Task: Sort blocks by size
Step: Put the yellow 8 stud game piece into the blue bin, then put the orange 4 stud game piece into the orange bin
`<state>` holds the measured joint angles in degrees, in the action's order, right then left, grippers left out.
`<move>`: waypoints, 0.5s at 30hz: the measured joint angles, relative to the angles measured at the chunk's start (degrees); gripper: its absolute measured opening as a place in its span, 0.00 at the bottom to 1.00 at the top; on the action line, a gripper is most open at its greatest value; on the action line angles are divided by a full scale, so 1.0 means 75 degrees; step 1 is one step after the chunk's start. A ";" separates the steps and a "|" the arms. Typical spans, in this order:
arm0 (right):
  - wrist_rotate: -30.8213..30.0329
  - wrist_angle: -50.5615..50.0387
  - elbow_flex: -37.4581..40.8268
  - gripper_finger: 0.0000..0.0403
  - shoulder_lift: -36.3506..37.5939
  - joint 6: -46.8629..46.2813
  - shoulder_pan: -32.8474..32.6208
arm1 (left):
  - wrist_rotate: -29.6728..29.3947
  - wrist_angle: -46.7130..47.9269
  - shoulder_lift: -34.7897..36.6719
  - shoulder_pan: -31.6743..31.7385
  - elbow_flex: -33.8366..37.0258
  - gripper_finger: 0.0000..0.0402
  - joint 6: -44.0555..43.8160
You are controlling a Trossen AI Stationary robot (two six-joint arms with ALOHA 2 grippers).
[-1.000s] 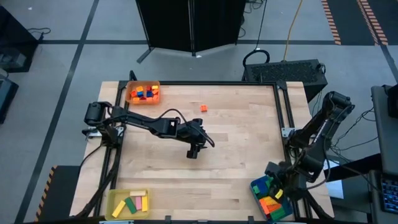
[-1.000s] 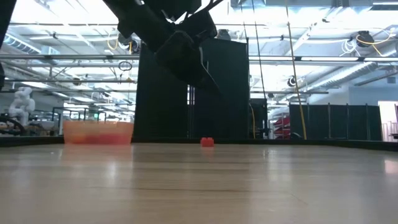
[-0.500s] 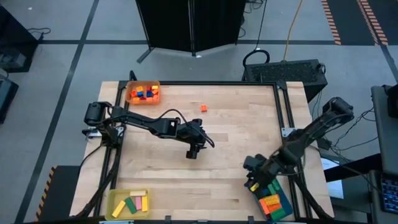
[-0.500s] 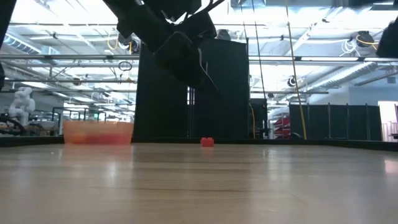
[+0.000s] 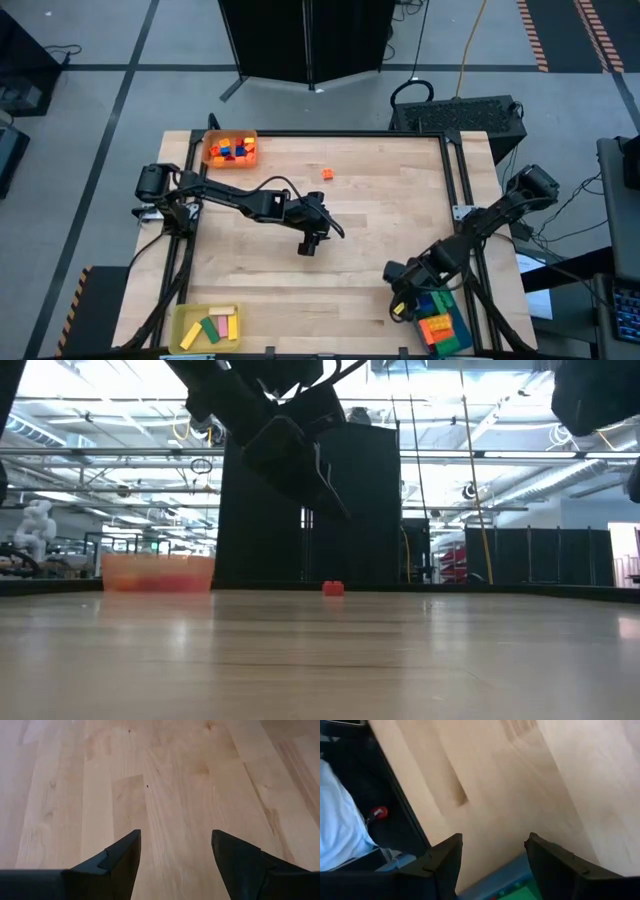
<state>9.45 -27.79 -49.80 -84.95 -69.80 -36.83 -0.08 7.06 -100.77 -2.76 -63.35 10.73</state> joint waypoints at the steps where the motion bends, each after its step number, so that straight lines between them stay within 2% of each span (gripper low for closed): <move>1: 0.0067 -0.0109 -0.0009 0.53 0.0000 -0.0080 -0.0004 | 0.0000 0.0001 0.0000 0.0000 0.0002 0.60 0.0002; 9: 0.0199 -0.1055 0.0012 0.53 -0.0003 -0.0103 -0.0054 | -0.0041 -0.0005 0.0000 0.0000 0.0003 0.60 0.0008; 15: -0.0328 -0.1012 0.0012 0.53 0.0038 0.1011 0.0261 | -0.0506 0.0392 0.0003 0.0213 0.0003 0.60 0.0042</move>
<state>6.99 -35.38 -49.71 -84.66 -62.22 -34.87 -3.87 10.00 -100.75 -1.17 -63.33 11.04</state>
